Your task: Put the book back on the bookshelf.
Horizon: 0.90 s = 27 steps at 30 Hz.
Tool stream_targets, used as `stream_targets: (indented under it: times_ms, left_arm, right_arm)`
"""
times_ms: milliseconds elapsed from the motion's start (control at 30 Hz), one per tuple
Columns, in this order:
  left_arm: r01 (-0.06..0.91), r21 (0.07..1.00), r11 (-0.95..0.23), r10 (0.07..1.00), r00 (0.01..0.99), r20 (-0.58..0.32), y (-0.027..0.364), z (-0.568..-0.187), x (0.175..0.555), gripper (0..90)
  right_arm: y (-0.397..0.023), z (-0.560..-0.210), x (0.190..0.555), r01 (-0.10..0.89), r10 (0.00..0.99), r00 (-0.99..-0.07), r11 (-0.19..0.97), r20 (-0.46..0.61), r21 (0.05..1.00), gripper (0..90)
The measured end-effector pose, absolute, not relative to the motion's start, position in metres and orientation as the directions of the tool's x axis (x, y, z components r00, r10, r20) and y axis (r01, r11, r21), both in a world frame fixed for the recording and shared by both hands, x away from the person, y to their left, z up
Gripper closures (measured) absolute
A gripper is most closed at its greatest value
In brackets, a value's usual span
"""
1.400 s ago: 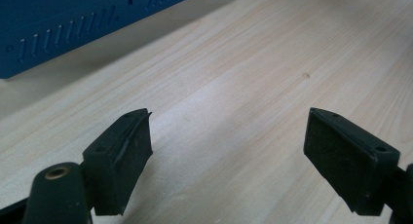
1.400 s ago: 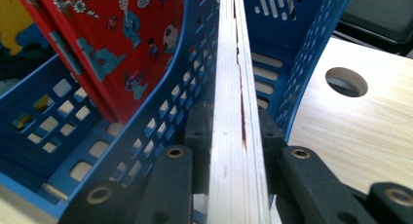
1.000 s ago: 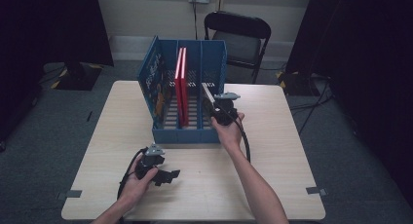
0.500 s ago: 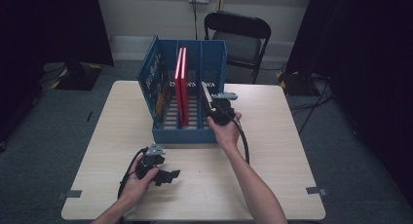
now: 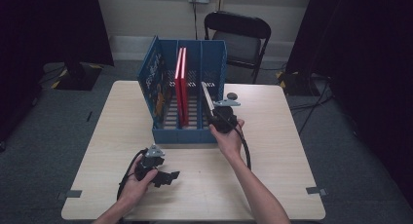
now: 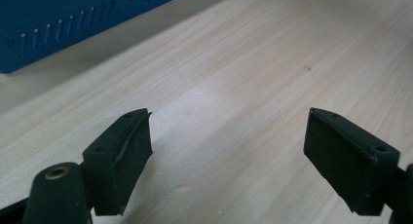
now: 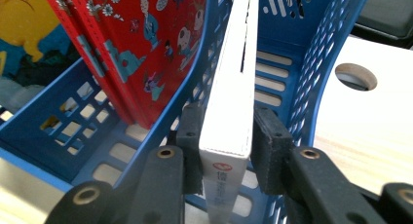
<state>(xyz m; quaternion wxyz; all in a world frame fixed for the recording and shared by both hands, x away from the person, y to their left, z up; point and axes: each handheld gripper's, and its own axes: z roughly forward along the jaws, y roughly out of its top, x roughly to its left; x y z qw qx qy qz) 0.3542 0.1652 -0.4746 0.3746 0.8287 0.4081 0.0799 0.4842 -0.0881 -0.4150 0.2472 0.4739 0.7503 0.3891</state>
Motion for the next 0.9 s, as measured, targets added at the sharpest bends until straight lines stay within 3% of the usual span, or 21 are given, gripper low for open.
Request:
stream_targets:
  times_ms: [367,900]
  left_arm:
    - [0.618,0.684,-0.388,0.734,0.656,-0.176,0.165,-0.475,0.355,17.4]
    - [0.612,0.689,-0.387,0.727,0.662,-0.18,0.165,-0.473,0.355,17.5]
  right_arm:
    - [-0.076,-0.412,0.503,0.536,0.929,-0.369,0.19,0.026,0.823,70.3]
    - [-0.052,-0.411,0.525,0.546,0.94,-0.34,0.19,0.009,0.816,67.5]
